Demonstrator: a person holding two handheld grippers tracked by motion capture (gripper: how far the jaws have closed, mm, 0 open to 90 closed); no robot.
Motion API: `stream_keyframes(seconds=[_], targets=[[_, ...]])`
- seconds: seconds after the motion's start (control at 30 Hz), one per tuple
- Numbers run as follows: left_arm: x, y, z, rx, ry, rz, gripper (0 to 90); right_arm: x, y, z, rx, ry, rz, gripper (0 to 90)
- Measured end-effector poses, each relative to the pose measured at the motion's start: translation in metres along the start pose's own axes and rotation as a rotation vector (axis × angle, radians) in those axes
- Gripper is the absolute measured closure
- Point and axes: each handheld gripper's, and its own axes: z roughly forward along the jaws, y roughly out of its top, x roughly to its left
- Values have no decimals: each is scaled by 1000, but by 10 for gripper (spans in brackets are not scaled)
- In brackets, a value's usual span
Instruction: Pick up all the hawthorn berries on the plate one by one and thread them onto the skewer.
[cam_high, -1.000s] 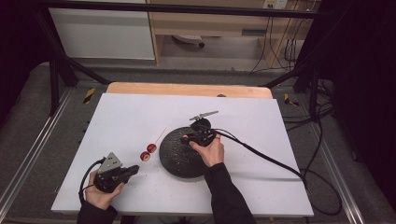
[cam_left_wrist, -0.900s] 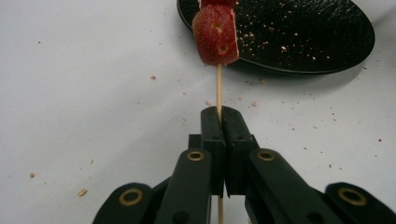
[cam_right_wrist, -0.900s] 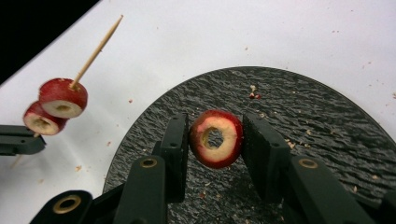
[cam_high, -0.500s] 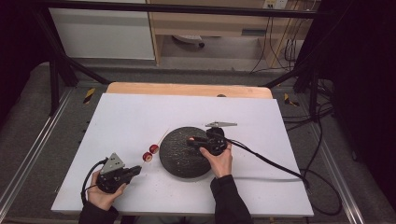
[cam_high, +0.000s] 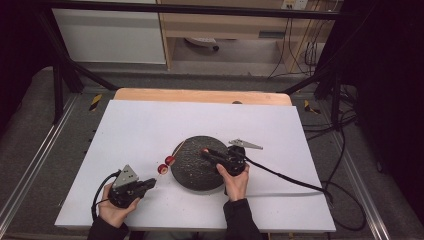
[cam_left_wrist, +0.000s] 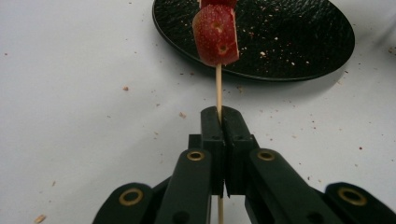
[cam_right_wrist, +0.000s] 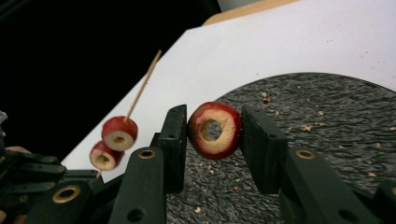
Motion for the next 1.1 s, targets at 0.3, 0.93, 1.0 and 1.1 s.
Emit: stream_keyframes(seconds=[0.3, 0.93, 1.0, 1.1], targets=[[-6, 2, 5, -16, -2, -21, 884, 5, -7, 0, -144, 3, 33, 633], [-20, 7, 14, -58, -1, -47, 884, 4, -11, 1, -355, -13, 50, 633], [-22, 8, 15, -61, -2, -46, 884, 4, -11, 1, -363, -13, 50, 634], [-25, 9, 17, -67, -3, -44, 885, 5, -9, 0, -379, -7, 52, 633]])
